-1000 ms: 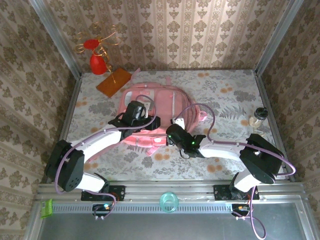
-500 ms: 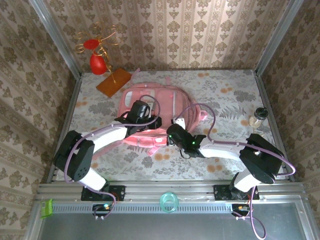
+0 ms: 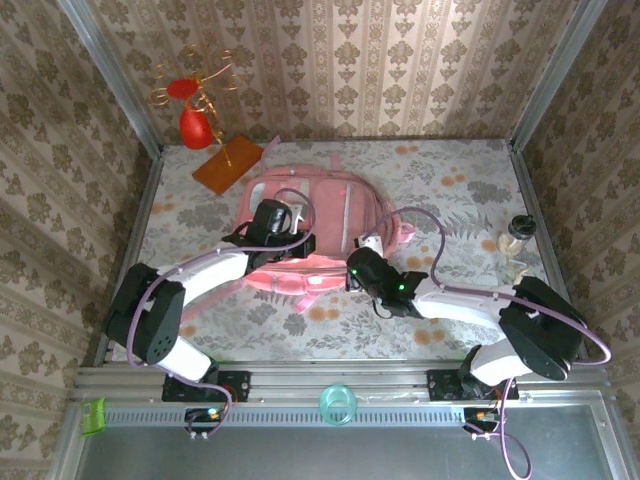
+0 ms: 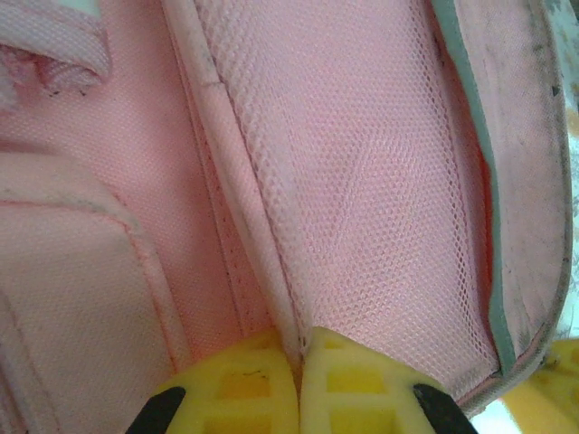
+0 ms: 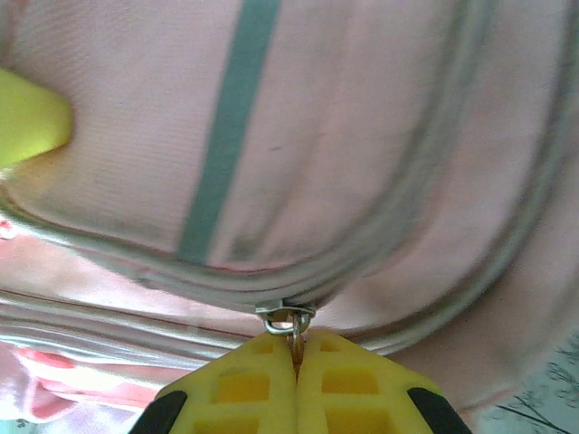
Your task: Pack books, pencil case, and school supplies into a backpack
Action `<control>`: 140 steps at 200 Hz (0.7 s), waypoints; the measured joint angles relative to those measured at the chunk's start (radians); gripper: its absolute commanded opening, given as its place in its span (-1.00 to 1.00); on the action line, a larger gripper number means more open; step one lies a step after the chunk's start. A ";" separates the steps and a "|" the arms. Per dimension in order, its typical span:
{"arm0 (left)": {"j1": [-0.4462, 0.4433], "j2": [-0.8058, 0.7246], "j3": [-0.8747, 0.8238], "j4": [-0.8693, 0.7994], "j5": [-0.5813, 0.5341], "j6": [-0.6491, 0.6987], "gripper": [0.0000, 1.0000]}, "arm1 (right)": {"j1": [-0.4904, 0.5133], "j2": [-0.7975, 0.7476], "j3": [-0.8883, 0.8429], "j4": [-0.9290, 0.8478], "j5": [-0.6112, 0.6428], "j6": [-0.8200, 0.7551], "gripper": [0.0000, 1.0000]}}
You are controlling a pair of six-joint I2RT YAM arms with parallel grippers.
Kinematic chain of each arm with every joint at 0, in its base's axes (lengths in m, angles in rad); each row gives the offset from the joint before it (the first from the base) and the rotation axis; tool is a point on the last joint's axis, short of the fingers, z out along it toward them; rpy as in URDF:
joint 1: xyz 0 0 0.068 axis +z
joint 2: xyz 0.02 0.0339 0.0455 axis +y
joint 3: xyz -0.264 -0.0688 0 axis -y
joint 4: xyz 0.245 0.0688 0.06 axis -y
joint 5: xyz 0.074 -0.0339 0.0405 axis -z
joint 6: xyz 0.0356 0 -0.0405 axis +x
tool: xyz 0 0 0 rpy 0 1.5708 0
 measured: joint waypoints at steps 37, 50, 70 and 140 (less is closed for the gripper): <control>0.052 -0.039 -0.023 -0.026 0.083 0.071 -1.00 | -0.057 -0.081 -0.036 0.000 -0.036 -0.068 -1.00; 0.074 -0.047 -0.023 -0.035 0.114 0.092 -1.00 | -0.083 -0.096 -0.036 0.002 -0.074 -0.101 -1.00; 0.100 -0.050 -0.023 -0.049 0.143 0.122 -1.00 | -0.121 -0.113 -0.036 0.013 -0.159 -0.154 -1.00; 0.142 -0.146 -0.018 -0.101 0.027 0.205 0.05 | -0.160 -0.123 -0.058 0.057 -0.376 -0.213 -1.00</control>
